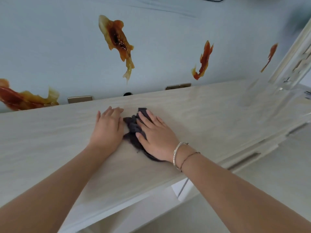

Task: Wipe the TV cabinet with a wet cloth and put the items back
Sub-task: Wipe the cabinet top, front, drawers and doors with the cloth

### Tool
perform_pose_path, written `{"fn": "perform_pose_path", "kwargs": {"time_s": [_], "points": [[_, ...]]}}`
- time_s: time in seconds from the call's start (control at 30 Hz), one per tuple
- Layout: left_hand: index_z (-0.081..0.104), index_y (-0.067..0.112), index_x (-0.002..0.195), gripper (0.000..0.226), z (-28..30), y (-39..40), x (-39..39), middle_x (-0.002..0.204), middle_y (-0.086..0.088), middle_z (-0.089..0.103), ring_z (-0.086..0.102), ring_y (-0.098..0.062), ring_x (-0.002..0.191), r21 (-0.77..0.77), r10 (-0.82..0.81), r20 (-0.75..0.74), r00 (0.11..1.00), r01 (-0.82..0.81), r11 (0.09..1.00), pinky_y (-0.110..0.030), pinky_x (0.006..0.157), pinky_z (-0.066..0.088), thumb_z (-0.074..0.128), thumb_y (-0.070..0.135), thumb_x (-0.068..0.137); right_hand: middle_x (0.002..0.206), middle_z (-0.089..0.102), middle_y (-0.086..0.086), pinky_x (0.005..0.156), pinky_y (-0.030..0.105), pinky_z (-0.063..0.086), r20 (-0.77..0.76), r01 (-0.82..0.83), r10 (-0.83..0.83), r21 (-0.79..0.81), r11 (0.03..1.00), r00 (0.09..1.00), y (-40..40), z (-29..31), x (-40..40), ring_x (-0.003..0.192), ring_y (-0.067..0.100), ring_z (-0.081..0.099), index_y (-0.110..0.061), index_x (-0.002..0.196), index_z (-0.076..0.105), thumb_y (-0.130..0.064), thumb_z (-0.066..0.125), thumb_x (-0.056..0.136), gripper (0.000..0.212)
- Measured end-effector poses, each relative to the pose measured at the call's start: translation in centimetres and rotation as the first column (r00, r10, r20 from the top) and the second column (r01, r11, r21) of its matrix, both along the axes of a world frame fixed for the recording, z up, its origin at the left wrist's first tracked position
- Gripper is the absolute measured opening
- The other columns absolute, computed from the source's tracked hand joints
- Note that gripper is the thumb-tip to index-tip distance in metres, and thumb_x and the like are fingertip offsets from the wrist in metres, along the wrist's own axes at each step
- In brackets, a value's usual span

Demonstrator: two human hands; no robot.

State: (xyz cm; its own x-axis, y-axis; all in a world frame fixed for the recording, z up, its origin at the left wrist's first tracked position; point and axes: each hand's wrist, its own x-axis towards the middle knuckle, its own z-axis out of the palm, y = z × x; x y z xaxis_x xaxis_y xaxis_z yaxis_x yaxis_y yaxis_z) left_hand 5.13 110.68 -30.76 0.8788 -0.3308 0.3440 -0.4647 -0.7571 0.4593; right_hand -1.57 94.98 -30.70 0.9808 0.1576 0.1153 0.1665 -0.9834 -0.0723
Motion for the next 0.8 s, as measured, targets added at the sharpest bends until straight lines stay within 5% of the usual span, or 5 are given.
{"fn": "perform_pose_path", "kwargs": {"time_s": [0.07, 0.3, 0.4, 0.53, 0.8], "points": [[0.043, 0.008, 0.137, 0.04, -0.1, 0.0, 0.1, 0.144, -0.011, 0.044, 0.023, -0.025, 0.143, 0.027, 0.022, 0.021, 1.0, -0.023, 0.999, -0.042, 0.118, 0.005, 0.034, 0.015, 0.099, 0.159, -0.004, -0.013, 0.119, 0.033, -0.003, -0.038, 0.0, 0.0, 0.022, 1.0, 0.999, -1.7, 0.3, 0.9, 0.146, 0.009, -0.01, -0.026, 0.152, 0.014, -0.041, 0.017, 0.102, 0.053], [0.045, 0.011, 0.136, 0.044, -0.3, 0.2, 0.1, 0.145, -0.007, 0.043, 0.023, -0.022, 0.144, 0.029, 0.032, 0.008, 0.999, -0.032, 0.999, -0.039, 0.119, 0.006, 0.027, 0.022, 0.097, 0.161, -0.001, -0.002, 0.119, 0.038, 0.001, -0.074, 0.461, -0.462, -0.022, 0.887, 0.884, -10.7, 0.3, 6.4, 0.147, 0.022, -0.007, -0.016, 0.153, 0.014, -0.039, 0.014, 0.101, 0.056], [0.047, 0.013, 0.135, 0.056, -0.2, 0.4, 0.0, 0.146, -0.003, 0.042, 0.024, -0.019, 0.143, 0.004, 0.035, -0.019, 0.999, -0.035, 0.999, -0.035, 0.118, 0.006, 0.021, 0.03, 0.088, 0.161, 0.003, -0.001, 0.119, 0.035, 0.001, -0.023, 0.297, -0.296, 0.001, 0.955, 0.955, -7.7, 0.2, 8.6, 0.147, 0.022, -0.007, -0.014, 0.152, 0.018, -0.038, 0.017, 0.101, 0.056], [0.046, 0.011, 0.134, 0.039, 0.9, -0.3, 1.7, 0.146, -0.006, 0.041, 0.026, -0.023, 0.142, 0.007, 0.088, -0.088, 0.992, -0.087, 0.996, -0.037, 0.118, 0.01, 0.034, 0.013, 0.097, 0.161, 0.004, -0.003, 0.119, 0.032, 0.001, 0.021, 0.041, -0.041, 0.013, 0.999, 0.999, -3.3, 0.2, 9.9, 0.147, 0.02, -0.007, -0.014, 0.151, 0.019, -0.037, 0.021, 0.101, 0.055], [0.049, 0.014, 0.132, 0.038, 4.8, -1.3, 5.8, 0.139, -0.006, 0.049, 0.041, -0.029, 0.127, 0.113, 0.273, -0.113, 0.955, -0.26, 0.959, -0.035, 0.111, 0.024, 0.035, 0.012, 0.097, 0.161, 0.001, -0.003, 0.119, 0.032, -0.001, -0.042, -0.062, 0.063, 0.019, 0.998, 0.997, -3.2, 0.4, 10.6, 0.147, 0.02, -0.011, -0.014, 0.152, 0.016, -0.038, 0.019, 0.101, 0.056]]}}
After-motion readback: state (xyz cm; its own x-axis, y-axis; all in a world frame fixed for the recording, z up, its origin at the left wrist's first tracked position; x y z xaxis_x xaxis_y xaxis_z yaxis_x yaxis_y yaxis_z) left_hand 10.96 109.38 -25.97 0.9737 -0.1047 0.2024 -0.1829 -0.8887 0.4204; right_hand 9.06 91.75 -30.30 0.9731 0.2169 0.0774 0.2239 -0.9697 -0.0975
